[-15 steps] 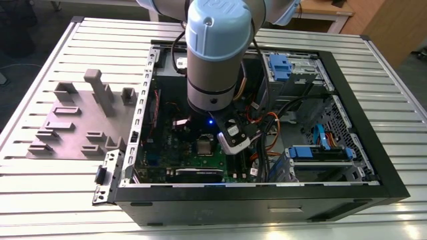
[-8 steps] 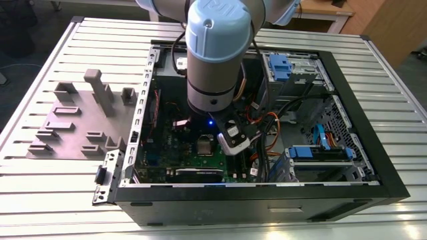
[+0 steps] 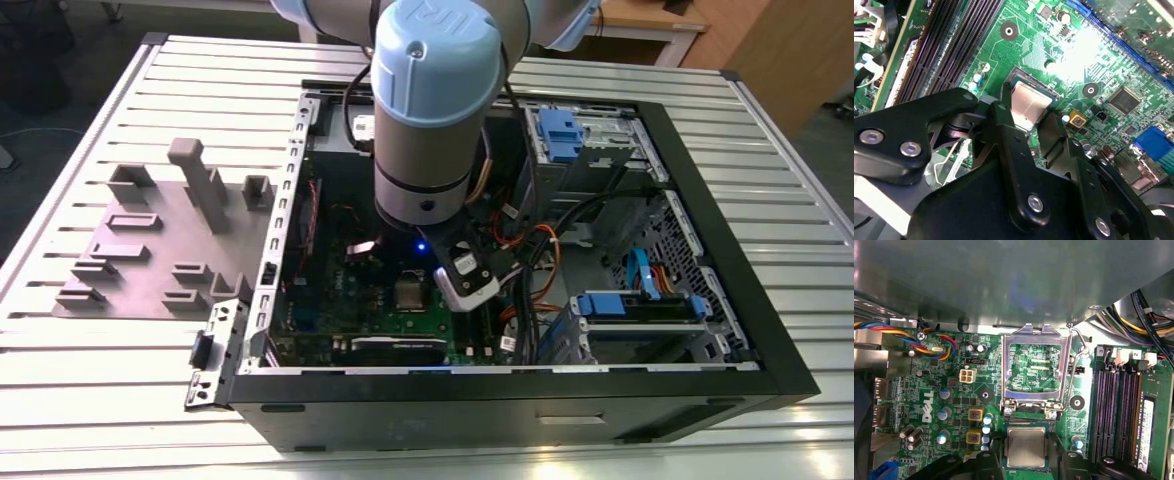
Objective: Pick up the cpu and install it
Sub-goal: 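Place the cpu into insertion slot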
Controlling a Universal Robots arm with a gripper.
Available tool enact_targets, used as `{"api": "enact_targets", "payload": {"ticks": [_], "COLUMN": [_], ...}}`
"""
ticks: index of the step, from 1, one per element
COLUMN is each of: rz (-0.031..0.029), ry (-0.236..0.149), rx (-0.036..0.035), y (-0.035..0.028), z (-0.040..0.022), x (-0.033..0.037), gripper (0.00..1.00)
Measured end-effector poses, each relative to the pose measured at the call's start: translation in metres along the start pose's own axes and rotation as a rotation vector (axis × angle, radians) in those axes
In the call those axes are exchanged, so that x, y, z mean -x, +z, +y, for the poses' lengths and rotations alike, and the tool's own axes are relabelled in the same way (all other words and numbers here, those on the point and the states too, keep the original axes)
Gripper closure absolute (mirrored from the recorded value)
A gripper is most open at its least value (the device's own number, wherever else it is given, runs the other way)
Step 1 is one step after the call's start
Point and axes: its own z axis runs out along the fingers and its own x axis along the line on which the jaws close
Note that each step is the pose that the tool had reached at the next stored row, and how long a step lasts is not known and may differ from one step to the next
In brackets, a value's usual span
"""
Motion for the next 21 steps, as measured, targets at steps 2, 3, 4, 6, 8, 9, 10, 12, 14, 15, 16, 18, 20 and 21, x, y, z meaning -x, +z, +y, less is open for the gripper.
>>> {"api": "enact_targets", "payload": {"ticks": [2, 3, 4, 6, 8, 9, 10, 12, 14, 15, 16, 18, 20, 21], "rz": [-0.0001, -0.0002, -0.0003, 0.0005, 0.0004, 0.0004, 0.0005, 0.0006, 0.0005, 0.0005, 0.0004, 0.0005, 0.0008, 0.0008], "ry": [0.000, 0.000, 0.000, 0.000, 0.000, 0.000, 0.001, 0.010, 0.023, 0.025, 0.026, 0.026, 0.026, 0.026], "rx": [0.0003, 0.0006, 0.0012, 0.0003, 0.0006, 0.0006, 0.0005, 0.0004, 0.0001, -0.0001, -0.0008, -0.0031, -0.0098, -0.0127], "y": [0.0001, -0.0003, -0.0013, -0.0037, -0.0038, -0.0038, -0.0038, -0.0038, -0.0035, -0.0034, -0.0033, -0.0031, -0.0030, -0.0030], "z": [0.0000, 0.0001, 0.0002, 0.0001, 0.0001, 0.0001, 0.0001, 0.0001, 0.0000, 0.0000, 0.0001, 0.0001, 0.0001, 0.0001], "x": [0.0000, 0.0000, 0.0001, 0.0000, 0.0000, 0.0000, 0.0000, 0.0000, 0.0000, 0.0000, 0.0001, 0.0001, 0.0000, 0.0001], "gripper": [0.55, 0.55, 0.55, 0.55, 0.55, 0.55, 0.55, 0.55, 0.55, 0.55, 0.55, 0.55, 0.55, 0.55]}}
